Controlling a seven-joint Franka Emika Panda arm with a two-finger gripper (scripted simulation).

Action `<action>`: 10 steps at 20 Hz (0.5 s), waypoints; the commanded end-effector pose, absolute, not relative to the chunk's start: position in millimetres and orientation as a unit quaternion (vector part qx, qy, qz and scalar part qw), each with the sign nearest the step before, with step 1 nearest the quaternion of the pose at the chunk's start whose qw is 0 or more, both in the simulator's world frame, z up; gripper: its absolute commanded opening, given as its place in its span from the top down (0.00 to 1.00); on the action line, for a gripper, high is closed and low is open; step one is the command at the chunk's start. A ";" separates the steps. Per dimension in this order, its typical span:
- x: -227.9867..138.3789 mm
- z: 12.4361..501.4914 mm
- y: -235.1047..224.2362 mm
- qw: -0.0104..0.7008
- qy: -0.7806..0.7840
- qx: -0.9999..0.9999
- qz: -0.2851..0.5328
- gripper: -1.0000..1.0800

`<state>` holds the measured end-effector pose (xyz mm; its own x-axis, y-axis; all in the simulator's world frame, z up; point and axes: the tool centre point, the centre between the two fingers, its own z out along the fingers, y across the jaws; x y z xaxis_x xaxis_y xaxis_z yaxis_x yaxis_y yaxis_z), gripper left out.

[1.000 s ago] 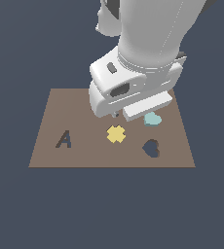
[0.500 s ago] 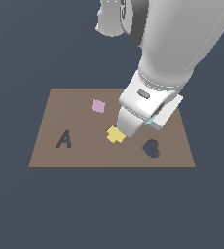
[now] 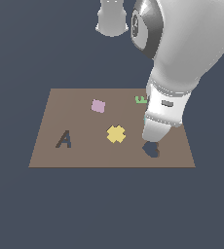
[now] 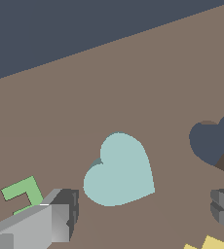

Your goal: Insert a designated object into the corresponding slot on a board.

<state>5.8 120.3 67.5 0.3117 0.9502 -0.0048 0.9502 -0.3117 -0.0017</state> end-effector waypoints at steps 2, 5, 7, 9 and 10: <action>1.5 60.9 127.5 0.000 0.625 0.781 -0.001 0.04; -1.9 56.5 131.8 0.000 0.649 0.761 -0.001 0.04; -3.8 54.1 133.9 0.000 0.661 0.750 0.000 0.04; -5.4 52.3 135.5 0.000 0.670 0.742 0.000 0.04; -6.0 51.6 136.1 0.000 0.674 0.739 0.000 0.04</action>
<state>-5.0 135.0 52.8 0.1108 0.9938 -0.0002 0.9938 -0.1108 -0.0007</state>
